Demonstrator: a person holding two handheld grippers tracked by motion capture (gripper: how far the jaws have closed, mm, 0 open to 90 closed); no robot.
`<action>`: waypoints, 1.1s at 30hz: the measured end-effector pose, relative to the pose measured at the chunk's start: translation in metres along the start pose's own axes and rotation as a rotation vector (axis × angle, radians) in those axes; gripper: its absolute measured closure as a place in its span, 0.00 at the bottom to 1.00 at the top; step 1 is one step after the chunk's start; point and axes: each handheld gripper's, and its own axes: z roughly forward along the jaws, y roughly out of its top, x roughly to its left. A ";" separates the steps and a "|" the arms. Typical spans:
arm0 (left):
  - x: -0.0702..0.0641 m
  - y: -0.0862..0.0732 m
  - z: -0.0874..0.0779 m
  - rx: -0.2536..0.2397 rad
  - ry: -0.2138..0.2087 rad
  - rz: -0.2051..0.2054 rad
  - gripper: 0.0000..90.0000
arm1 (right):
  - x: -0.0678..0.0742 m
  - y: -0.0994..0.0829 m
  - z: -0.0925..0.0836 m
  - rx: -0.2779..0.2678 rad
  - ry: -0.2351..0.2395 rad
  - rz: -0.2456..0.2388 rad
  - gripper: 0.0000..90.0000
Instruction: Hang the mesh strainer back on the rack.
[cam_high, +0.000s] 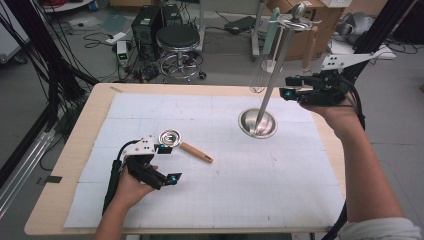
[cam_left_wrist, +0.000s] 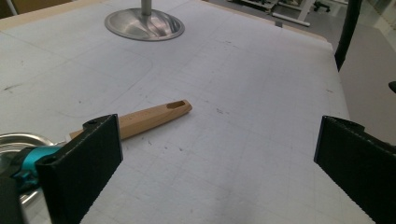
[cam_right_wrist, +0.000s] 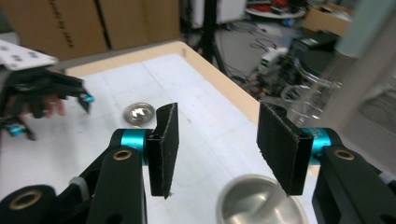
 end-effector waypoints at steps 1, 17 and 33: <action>0.000 0.000 0.000 0.000 0.000 0.000 0.02 | 0.003 0.000 0.001 -0.009 0.014 -0.006 0.54; 0.000 0.000 0.001 0.005 0.002 0.000 0.02 | 0.043 -0.005 0.018 0.007 0.176 -0.099 0.41; -0.001 0.000 0.002 0.009 0.001 0.003 0.02 | 0.064 -0.040 0.024 0.000 0.259 -0.086 0.35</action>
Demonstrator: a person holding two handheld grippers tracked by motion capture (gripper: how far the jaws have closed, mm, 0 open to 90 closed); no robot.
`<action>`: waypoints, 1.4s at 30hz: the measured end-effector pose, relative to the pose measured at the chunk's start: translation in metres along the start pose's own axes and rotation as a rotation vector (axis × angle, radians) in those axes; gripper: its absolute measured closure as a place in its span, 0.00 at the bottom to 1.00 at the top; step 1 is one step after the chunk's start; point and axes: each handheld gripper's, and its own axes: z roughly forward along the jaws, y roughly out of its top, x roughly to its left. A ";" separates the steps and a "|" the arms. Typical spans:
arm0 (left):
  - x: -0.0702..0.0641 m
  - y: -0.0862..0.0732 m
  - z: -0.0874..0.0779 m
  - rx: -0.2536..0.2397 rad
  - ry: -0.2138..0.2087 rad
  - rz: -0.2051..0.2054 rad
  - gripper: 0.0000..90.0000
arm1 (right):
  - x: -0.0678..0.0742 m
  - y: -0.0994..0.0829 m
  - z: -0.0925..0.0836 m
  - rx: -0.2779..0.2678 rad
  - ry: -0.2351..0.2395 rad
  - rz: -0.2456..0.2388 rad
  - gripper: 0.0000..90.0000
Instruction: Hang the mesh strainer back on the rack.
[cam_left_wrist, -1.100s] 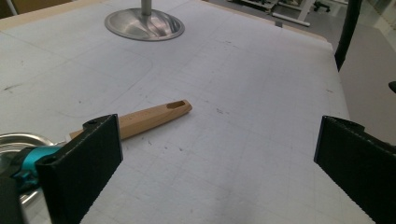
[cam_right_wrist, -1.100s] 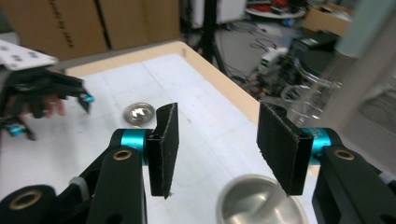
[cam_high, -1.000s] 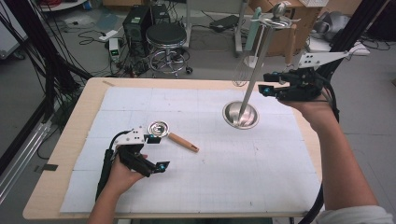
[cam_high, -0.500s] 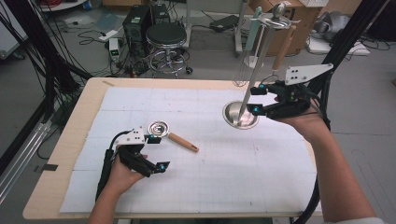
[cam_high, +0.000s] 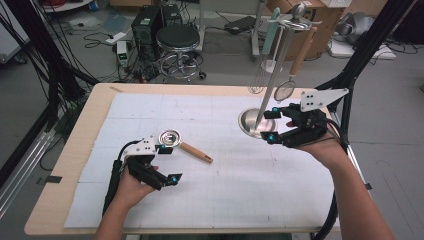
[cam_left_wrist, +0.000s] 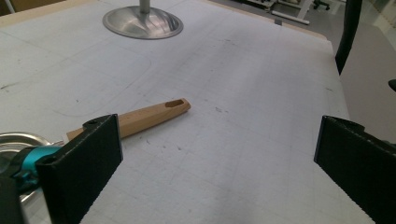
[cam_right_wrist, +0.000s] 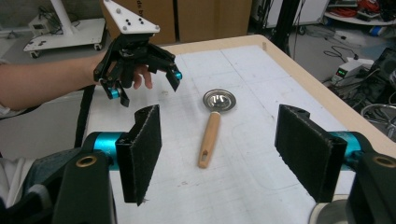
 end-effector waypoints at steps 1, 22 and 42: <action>0.000 0.000 0.000 -0.002 -0.001 -0.003 0.02 | 0.001 -0.002 0.000 0.003 0.007 0.009 0.34; -0.001 0.000 0.000 0.001 -0.001 -0.002 0.02 | 0.019 -0.088 0.003 0.008 -0.110 0.135 0.28; -0.001 -0.001 0.001 0.008 -0.002 -0.002 0.02 | 0.026 -0.144 0.024 0.081 -0.228 0.265 0.26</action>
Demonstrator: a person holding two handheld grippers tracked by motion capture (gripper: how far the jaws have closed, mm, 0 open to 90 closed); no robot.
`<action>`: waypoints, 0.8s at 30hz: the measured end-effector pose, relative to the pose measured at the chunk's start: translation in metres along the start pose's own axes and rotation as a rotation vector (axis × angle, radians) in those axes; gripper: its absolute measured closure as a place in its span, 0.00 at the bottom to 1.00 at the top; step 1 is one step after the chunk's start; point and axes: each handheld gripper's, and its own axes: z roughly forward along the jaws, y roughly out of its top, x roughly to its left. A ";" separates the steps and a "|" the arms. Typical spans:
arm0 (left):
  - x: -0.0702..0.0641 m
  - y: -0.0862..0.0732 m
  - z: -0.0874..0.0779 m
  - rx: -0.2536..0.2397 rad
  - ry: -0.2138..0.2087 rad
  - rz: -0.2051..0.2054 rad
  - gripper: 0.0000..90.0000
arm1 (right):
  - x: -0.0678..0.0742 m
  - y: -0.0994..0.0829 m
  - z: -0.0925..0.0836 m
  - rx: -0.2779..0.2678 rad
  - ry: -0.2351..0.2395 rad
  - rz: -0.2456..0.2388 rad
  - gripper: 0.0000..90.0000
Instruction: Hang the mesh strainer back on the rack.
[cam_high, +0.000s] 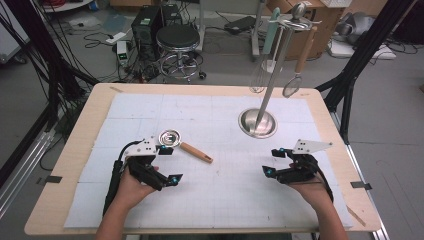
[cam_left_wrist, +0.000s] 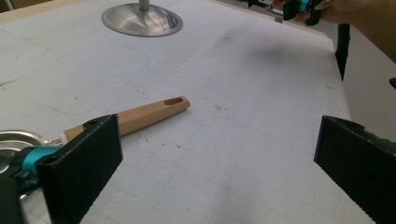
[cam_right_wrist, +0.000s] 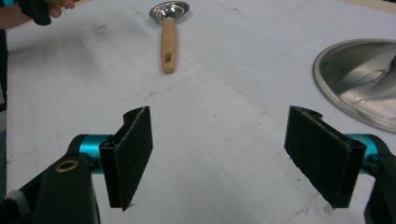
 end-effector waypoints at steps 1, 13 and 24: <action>0.000 0.000 0.000 0.000 -0.001 -0.001 0.02 | 0.000 -0.002 0.000 -0.003 -0.004 0.001 0.26; -0.001 -0.001 0.003 0.009 -0.003 0.004 0.02 | 0.000 -0.009 0.000 0.015 -0.029 0.008 0.25; -0.001 0.000 0.003 0.010 0.000 0.006 0.02 | 0.001 -0.008 0.002 0.009 0.001 -0.004 0.24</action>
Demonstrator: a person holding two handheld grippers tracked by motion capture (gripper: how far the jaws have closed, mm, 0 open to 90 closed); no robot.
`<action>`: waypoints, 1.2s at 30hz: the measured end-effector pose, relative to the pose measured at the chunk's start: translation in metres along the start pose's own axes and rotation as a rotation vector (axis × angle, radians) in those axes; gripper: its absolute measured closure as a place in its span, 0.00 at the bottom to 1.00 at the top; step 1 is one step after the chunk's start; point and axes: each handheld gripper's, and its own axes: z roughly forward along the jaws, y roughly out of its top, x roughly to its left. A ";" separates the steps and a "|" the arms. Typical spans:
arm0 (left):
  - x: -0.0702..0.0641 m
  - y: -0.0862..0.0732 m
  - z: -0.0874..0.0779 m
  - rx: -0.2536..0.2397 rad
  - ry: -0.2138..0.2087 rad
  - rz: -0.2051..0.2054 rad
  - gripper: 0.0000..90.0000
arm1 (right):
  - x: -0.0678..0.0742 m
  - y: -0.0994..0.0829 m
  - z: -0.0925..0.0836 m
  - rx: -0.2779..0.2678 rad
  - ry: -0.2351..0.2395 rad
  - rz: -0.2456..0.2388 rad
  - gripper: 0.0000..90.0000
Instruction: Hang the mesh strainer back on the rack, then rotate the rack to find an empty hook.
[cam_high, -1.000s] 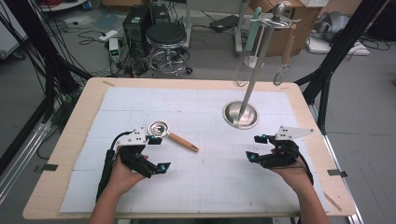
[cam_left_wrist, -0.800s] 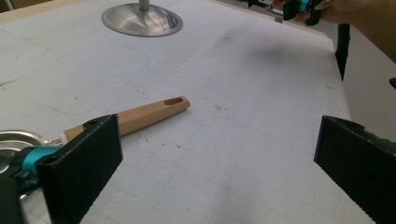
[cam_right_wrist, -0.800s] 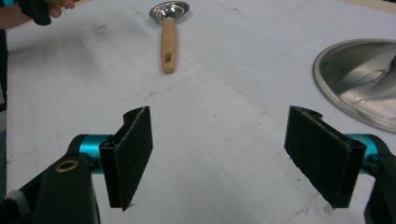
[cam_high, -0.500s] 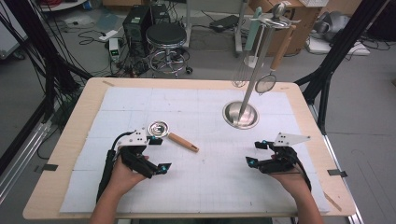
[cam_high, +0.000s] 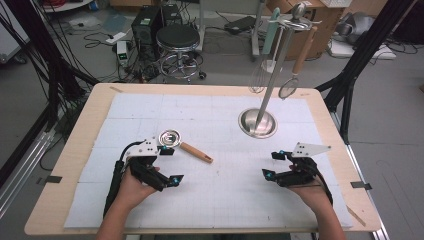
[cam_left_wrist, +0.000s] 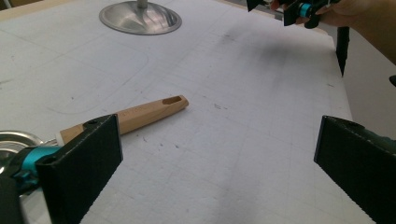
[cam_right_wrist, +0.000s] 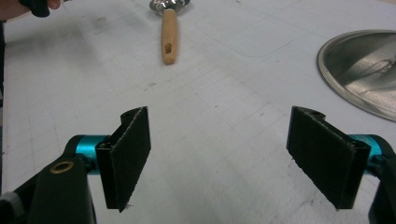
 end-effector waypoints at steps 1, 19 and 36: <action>0.000 0.000 0.000 0.000 0.000 0.000 0.02 | -0.001 0.000 0.000 -0.002 0.001 -0.004 0.24; -0.001 0.000 0.000 -0.005 -0.006 -0.003 0.02 | -0.002 0.001 -0.003 -0.032 0.017 0.010 0.23; -0.001 0.001 0.000 -0.010 -0.008 -0.002 0.02 | -0.008 0.040 -0.021 -0.067 -0.006 -0.013 0.24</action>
